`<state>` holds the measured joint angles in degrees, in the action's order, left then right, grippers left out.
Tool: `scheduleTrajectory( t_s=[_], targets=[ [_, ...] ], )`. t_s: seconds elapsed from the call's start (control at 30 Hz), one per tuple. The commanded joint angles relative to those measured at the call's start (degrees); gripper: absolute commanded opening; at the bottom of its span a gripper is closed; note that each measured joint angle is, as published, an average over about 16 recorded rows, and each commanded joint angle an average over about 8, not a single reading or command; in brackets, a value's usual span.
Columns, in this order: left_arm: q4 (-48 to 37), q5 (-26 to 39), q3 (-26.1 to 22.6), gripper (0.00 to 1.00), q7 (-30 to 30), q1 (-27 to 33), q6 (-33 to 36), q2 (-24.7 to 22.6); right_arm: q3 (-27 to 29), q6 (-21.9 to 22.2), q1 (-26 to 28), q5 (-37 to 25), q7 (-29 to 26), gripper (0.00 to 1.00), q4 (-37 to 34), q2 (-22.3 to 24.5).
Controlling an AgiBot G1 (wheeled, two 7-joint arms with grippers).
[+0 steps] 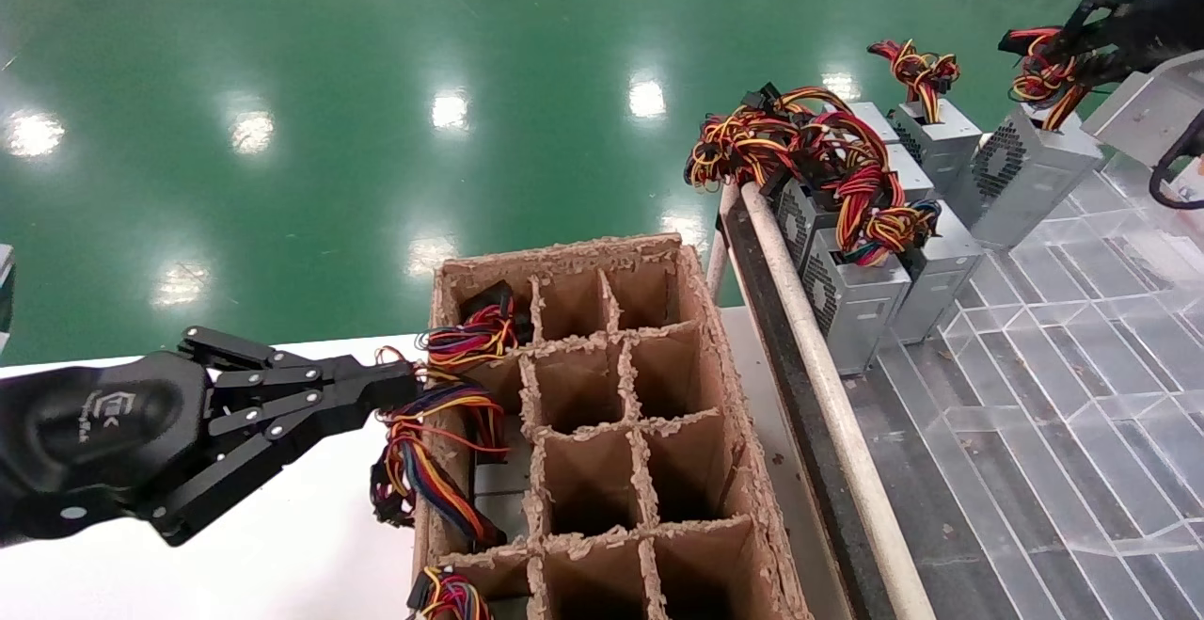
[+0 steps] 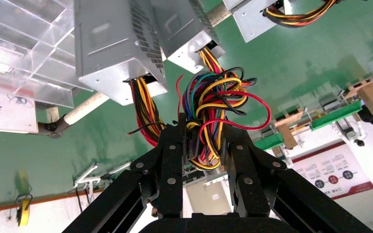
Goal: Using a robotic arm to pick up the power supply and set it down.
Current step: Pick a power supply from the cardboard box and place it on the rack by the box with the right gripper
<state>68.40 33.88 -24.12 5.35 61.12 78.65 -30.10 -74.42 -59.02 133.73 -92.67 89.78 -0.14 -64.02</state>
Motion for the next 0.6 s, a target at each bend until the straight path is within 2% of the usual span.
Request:
scheduleTrajectory(
  t_s=[0.03, 0.3, 0.6],
  targets=[
    [0.0, 0.0, 0.0, 0.0, 0.0, 0.0, 0.0, 0.0, 0.05, -0.33, 0.18, 0.07, 0.0, 0.0, 0.08, 0.01],
    [0.0, 0.0, 0.0, 0.0, 0.0, 0.0, 0.0, 0.0, 0.09, -2.78, 0.54, 0.13, -0.12, 0.0, 0.06, 0.0],
    [0.0, 0.0, 0.0, 0.0, 0.0, 0.0, 0.0, 0.0, 0.19, 0.51, -1.13, 0.27, -0.68, 0.0, -0.23, 0.0]
  ],
)
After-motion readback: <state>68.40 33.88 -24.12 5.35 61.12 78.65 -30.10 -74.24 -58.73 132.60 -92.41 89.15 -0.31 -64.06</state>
